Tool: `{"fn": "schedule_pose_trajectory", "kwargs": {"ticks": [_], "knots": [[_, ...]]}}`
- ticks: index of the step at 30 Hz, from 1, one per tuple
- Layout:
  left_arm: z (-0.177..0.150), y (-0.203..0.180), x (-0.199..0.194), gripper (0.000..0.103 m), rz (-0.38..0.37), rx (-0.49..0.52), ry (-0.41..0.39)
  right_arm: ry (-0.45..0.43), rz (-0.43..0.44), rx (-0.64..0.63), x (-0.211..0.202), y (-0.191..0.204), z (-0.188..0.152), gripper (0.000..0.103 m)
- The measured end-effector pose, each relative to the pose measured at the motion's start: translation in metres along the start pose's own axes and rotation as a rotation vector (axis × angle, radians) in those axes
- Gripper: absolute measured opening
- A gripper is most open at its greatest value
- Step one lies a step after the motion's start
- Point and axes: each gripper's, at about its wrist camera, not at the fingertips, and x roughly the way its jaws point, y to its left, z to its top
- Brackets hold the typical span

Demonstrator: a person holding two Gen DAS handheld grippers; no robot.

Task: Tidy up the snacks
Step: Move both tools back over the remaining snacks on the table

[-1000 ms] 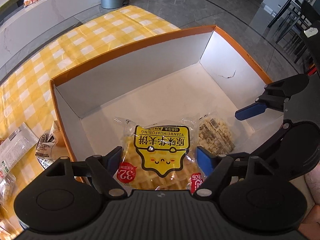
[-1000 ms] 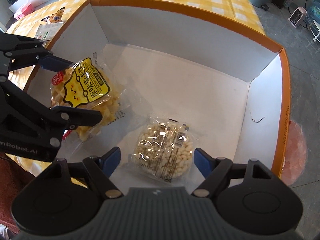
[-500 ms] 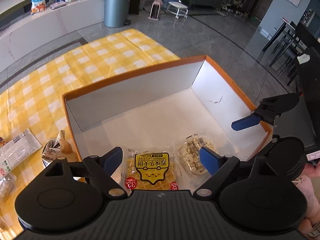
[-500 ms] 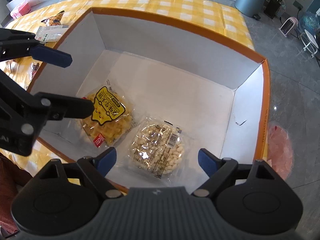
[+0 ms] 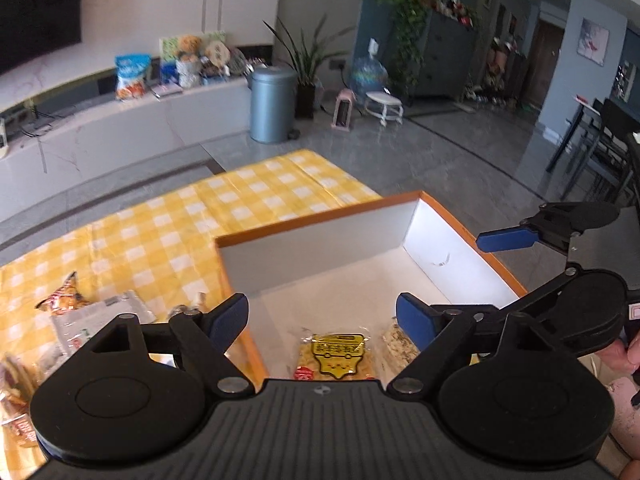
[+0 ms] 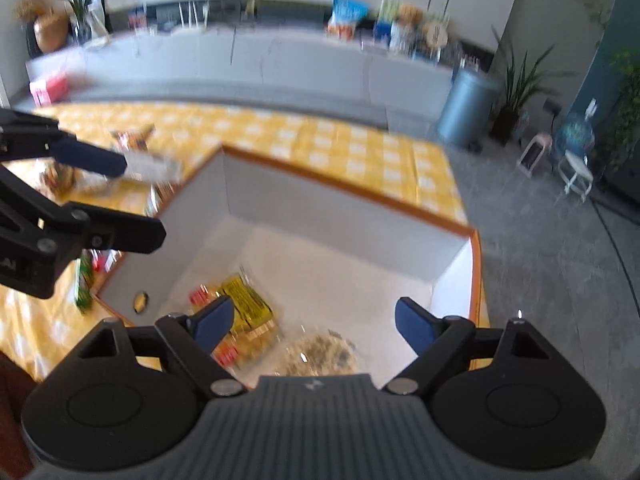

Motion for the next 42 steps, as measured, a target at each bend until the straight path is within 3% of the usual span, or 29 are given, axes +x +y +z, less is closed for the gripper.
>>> {"fn": "schedule_pose_trajectory", "kwargs": {"ticks": [7,17,25,33,36,42], "knots": [[-0.031,0.029,-0.033,0.097,0.09,-0.113,-0.095,-0.207,0.024,0.087,-0.02,0.038,-0.005,0.084],[-0.101,0.081,-0.066,0.09,0.197,-0.281,-0.103,-0.345,0.066,0.19,-0.024,0.101,-0.025,0.068],[-0.154,0.107,-0.076,0.07,0.234,-0.368,-0.031,-0.356,0.1,0.132,-0.011,0.152,-0.05,0.049],[-0.175,0.118,-0.056,0.057,0.214,-0.488,0.03,-0.3,0.149,0.022,0.014,0.194,-0.063,0.017],[-0.173,0.118,-0.046,0.057,0.19,-0.517,0.03,-0.277,0.159,-0.028,0.024,0.204,-0.067,0.015],[-0.163,0.126,-0.021,0.058,0.182,-0.573,0.067,-0.216,0.166,-0.006,0.054,0.205,-0.063,0.013]]}}
